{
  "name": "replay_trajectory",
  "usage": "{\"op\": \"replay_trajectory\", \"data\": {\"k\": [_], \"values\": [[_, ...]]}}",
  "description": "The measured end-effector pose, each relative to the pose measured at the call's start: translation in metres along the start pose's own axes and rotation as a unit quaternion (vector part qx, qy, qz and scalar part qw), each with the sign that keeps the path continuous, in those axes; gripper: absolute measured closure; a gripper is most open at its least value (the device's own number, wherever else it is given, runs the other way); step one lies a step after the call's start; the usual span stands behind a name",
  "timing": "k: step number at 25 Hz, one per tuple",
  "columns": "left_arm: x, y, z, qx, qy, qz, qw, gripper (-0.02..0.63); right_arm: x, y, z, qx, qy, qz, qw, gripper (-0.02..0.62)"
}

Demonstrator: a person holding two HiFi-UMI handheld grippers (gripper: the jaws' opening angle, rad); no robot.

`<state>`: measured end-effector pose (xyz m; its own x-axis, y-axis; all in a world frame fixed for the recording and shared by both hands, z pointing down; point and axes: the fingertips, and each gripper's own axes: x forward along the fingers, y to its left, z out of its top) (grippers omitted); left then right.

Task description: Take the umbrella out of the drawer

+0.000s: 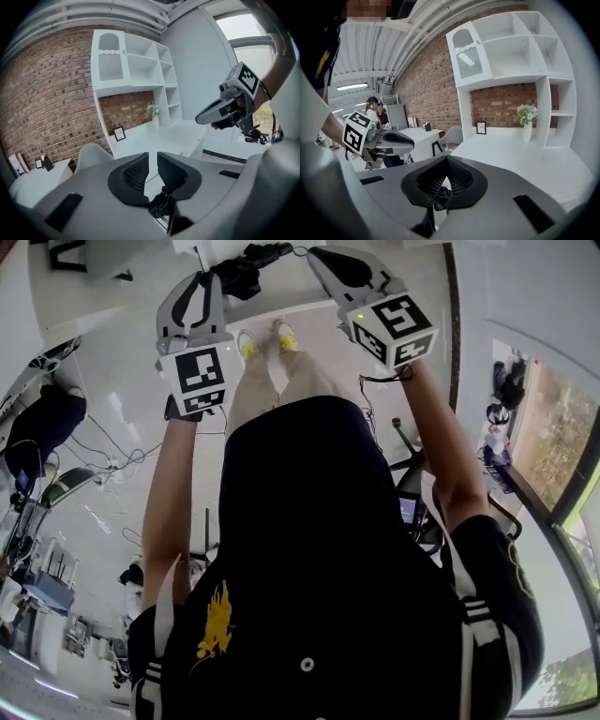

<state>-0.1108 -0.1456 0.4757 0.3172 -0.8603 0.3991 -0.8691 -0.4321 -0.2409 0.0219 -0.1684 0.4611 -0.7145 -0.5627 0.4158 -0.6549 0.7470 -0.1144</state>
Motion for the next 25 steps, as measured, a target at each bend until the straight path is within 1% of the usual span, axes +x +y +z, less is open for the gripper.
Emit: {"op": "replay_trajectory", "data": {"k": [2,6,8,11,15,19,25], "values": [[0.010,-0.006,-0.015,0.003,0.014,-0.014,0.9998,0.529,0.003,-0.003,-0.014,0.007,0.008,-0.005,1.000,0.572],[0.036,-0.015,-0.063,-0.002,0.059,-0.039,0.9975,0.454,0.019,-0.011,-0.040,0.022,0.024,-0.015,0.999,0.572],[0.049,-0.017,-0.083,0.008,0.079,-0.052,0.9955,0.437,0.026,-0.014,-0.052,0.032,0.029,-0.021,0.999,0.572],[0.068,-0.025,-0.110,0.021,0.107,-0.074,0.9913,0.408,0.034,-0.019,-0.071,0.050,0.032,-0.034,0.998,0.572],[0.093,-0.038,-0.151,0.032,0.149,-0.104,0.9829,0.354,0.047,-0.028,-0.101,0.082,0.033,-0.061,0.994,0.572],[0.119,-0.045,-0.186,0.038,0.174,-0.122,0.9765,0.337,0.066,-0.033,-0.132,0.109,0.043,-0.079,0.990,0.572],[0.145,-0.056,-0.226,0.035,0.201,-0.145,0.9681,0.313,0.095,-0.033,-0.169,0.129,0.065,-0.083,0.986,0.572]]}}
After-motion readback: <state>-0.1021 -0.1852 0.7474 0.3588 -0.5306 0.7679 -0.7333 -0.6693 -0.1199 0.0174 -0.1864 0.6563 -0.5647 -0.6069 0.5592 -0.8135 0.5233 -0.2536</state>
